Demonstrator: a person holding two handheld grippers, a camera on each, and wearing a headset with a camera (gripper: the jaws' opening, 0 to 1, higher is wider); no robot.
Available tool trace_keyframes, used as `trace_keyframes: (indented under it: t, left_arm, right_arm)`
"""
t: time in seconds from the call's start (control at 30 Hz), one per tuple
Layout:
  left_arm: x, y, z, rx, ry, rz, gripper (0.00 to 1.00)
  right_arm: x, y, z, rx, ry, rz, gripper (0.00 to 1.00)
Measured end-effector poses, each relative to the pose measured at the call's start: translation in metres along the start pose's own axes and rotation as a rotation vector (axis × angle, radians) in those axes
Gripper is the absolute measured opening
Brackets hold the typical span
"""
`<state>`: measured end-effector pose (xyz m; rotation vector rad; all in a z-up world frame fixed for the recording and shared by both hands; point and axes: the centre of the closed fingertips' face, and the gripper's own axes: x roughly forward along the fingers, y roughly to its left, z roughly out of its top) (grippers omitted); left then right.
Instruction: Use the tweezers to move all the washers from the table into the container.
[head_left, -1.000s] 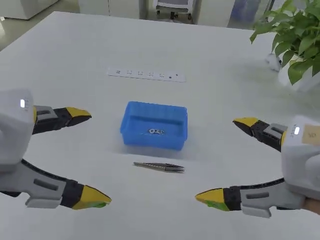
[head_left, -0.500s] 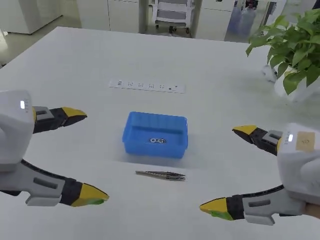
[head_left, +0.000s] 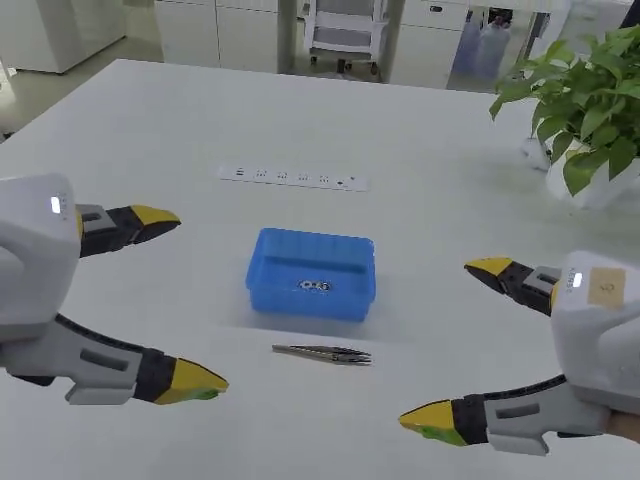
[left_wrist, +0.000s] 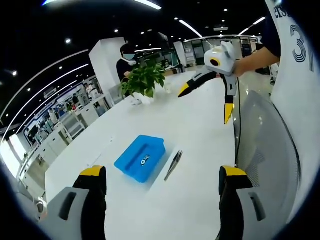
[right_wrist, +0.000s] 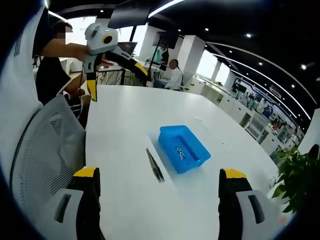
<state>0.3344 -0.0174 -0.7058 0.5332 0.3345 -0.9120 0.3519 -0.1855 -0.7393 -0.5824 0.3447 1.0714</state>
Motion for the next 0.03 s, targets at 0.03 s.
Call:
trace_keyframes:
  t: [0.03]
  left_arm:
    - [0.0, -0.0001, 0.0009, -0.005, -0.003, 0.0, 0.99]
  right_arm:
    - [0.0, 0.0, 0.0001, 0.001, 0.0, 0.0, 0.99]
